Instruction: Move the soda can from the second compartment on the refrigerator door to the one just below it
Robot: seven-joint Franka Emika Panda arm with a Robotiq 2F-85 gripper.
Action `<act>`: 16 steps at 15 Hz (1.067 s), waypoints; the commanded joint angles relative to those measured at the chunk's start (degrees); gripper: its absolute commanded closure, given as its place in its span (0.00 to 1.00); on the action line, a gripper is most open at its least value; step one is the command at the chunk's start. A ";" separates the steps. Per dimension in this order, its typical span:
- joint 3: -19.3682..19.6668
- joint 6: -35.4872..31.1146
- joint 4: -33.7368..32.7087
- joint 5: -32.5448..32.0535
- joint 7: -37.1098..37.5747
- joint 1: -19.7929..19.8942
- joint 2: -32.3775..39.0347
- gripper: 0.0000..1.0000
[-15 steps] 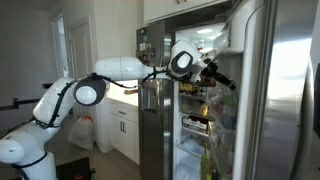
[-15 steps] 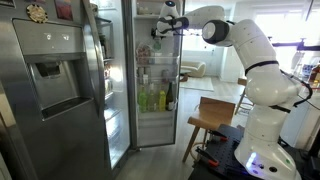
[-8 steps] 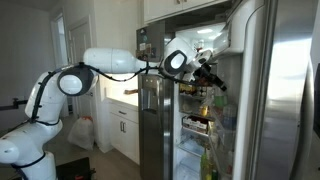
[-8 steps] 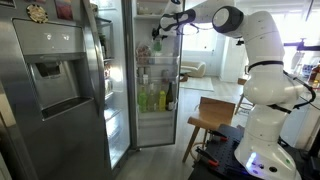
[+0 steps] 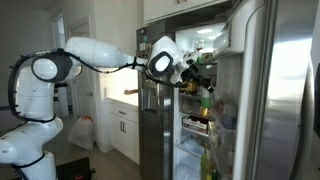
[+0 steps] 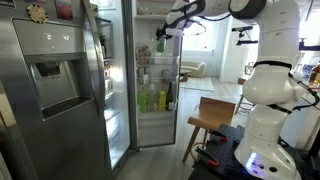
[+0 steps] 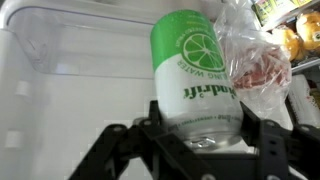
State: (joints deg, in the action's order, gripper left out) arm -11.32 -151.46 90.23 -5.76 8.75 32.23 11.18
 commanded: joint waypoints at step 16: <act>13.87 -23.26 63.51 2.34 -1.12 -13.45 -45.07 0.52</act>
State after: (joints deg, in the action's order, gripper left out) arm 5.07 -168.36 144.10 -1.90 4.84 16.47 -26.87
